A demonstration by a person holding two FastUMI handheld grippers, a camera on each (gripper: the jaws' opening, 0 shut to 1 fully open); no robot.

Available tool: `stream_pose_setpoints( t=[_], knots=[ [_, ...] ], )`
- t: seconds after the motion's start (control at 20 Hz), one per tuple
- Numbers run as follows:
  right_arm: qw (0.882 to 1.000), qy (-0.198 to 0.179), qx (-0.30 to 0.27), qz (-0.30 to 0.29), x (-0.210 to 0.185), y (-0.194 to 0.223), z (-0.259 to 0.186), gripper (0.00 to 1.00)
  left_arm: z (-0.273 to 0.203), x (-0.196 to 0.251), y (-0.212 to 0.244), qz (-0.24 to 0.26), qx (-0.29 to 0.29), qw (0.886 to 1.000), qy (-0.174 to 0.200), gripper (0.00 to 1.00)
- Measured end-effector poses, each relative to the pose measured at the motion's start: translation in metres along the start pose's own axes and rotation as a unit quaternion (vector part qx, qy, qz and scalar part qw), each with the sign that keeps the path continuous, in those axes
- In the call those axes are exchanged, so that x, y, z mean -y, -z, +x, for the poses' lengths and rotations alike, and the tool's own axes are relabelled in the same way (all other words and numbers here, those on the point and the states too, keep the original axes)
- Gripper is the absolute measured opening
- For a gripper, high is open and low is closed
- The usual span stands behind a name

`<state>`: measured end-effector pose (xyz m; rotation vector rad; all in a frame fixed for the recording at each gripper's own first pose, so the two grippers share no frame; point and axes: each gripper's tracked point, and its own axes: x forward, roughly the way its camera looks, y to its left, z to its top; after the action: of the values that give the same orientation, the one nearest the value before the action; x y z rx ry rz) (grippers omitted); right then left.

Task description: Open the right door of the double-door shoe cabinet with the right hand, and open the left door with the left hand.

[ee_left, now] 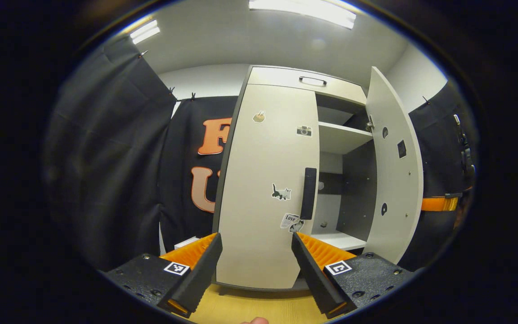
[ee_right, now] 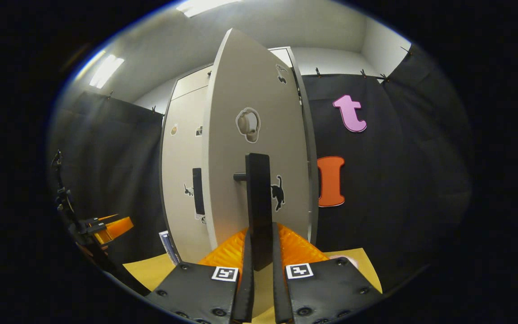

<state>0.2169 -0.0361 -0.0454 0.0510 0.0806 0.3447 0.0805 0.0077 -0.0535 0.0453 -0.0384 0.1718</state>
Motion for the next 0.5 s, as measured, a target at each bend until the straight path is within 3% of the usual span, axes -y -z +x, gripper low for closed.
stream_pose_setpoints(
  t=[0.25, 0.3, 0.35, 0.5],
  knots=[
    [0.999, 0.031, 0.01, -0.014, 0.015, -0.006, -0.009, 0.25, 0.007, 0.005, -0.011, -0.003, 0.018, 1.0, 0.007, 0.94],
    [0.999, 0.038, 0.011, -0.009, 0.021, -0.005, -0.011, 0.31, 0.008, 0.008, -0.012, -0.003, 0.019, 1.0, 0.01, 0.93],
    [0.999, 0.045, 0.013, -0.002, 0.026, -0.007, -0.012, 0.2, 0.009, 0.01, -0.013, -0.004, 0.02, 1.0, 0.013, 0.92],
    [0.998, 0.057, 0.015, 0.008, 0.036, -0.008, -0.016, 0.2, 0.01, 0.017, -0.015, -0.012, 0.024, 0.999, 0.024, 0.97]
  ],
)
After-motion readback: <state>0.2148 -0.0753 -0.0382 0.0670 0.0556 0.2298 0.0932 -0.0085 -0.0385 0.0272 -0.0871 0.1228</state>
